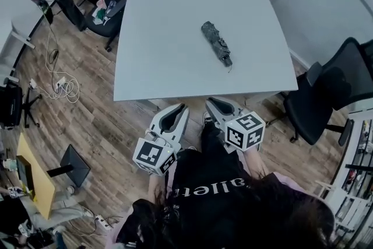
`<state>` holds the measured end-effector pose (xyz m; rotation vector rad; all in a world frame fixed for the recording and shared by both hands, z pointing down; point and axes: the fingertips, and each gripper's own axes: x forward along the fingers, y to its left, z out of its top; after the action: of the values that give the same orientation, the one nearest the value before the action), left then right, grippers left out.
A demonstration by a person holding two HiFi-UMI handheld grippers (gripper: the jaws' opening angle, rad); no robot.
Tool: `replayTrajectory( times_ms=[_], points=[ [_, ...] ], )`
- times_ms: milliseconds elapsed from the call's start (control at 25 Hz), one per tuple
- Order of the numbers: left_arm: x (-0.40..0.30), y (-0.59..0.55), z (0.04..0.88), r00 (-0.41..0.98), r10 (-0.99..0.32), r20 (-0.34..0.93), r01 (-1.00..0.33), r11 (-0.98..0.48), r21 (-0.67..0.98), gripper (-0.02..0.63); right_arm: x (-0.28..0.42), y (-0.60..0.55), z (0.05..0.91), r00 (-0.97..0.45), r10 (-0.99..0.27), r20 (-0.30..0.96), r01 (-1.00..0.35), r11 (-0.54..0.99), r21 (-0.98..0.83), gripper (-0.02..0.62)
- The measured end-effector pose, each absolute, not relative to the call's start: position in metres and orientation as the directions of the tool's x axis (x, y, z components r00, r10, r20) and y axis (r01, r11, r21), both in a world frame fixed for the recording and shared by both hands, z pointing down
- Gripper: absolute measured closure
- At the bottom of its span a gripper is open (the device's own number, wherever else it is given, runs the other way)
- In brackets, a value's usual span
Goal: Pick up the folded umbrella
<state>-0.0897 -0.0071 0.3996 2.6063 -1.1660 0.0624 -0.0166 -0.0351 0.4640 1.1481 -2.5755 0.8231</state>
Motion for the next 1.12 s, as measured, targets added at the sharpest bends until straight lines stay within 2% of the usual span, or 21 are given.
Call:
replayTrajectory(
  times_ms=[560,1120],
  points=[
    [-0.047,-0.128,0.398,0.625,-0.754,0.201,-0.779,-0.589,0.215,0.552,0.023,-0.172,0.473,-0.712,-0.577,0.399,-0.702,0.572,-0.425,0.551],
    [-0.02,-0.182,0.404,0.577,-0.776,0.255,-0.817,-0.541,0.199,0.552,0.053,-0.238,0.504,-0.724,-0.536,0.433,-0.69,0.572,-0.444,0.551]
  ],
)
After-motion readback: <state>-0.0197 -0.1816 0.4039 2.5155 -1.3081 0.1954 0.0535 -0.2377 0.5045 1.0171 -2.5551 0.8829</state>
